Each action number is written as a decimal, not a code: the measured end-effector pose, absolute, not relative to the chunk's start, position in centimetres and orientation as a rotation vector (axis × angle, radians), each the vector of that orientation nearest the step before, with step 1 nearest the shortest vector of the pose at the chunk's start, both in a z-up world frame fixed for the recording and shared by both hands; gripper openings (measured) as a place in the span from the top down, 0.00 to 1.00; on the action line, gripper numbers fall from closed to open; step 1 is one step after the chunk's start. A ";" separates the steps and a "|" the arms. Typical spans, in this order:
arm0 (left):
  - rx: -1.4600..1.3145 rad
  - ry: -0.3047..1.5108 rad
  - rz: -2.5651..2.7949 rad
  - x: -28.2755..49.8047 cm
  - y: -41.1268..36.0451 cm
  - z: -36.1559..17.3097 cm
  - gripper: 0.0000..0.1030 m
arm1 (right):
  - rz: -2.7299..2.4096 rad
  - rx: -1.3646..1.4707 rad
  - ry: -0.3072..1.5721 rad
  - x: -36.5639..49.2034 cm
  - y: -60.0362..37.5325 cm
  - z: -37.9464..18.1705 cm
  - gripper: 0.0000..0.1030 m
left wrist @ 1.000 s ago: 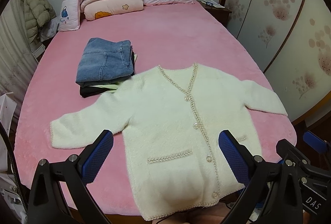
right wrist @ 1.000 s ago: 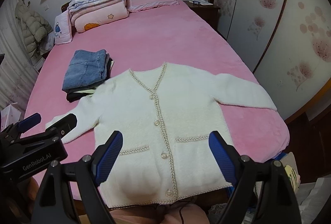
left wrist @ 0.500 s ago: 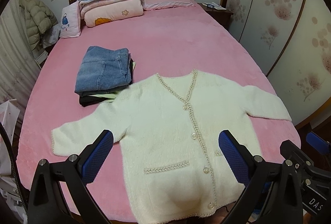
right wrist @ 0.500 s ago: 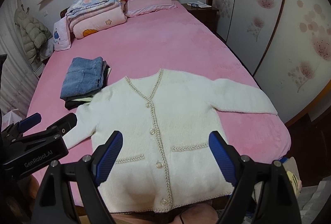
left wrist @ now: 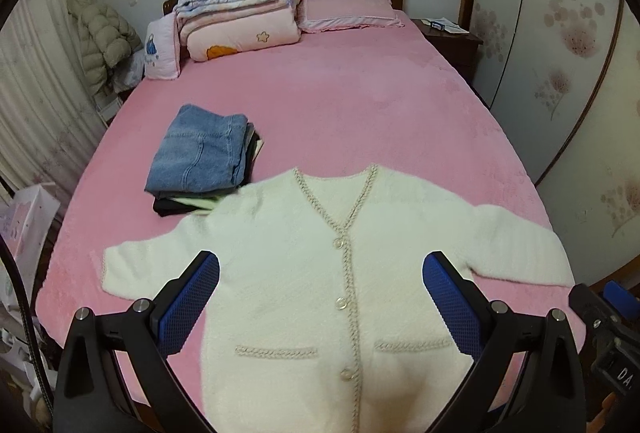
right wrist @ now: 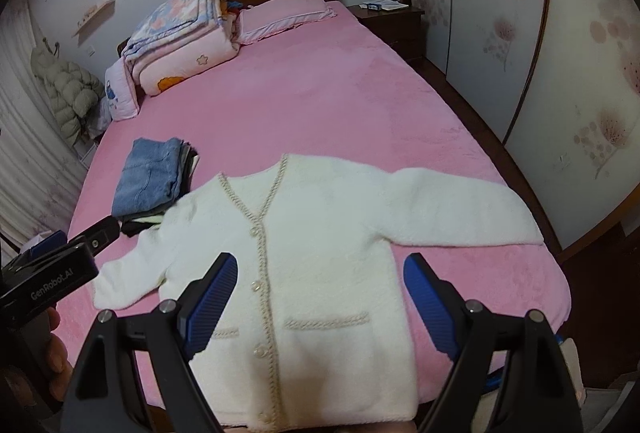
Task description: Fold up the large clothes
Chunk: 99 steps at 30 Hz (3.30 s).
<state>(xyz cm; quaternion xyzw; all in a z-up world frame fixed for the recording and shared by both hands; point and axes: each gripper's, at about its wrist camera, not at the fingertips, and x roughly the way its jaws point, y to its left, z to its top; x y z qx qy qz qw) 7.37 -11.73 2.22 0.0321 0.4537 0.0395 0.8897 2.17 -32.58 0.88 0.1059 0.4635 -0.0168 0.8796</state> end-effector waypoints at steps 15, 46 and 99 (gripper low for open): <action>0.171 1.089 0.041 15.3 -27.2 -5.1 0.02 | -0.160 0.385 1.082 6.4 -50.4 -9.5 0.17; 0.084 1.338 -0.229 22.7 -38.0 -23.7 0.03 | -0.577 0.917 1.157 9.4 -71.4 -31.4 0.74; -0.524 1.534 -0.367 26.1 -15.3 -33.5 0.46 | 0.095 0.130 1.211 14.4 -34.6 -23.1 0.62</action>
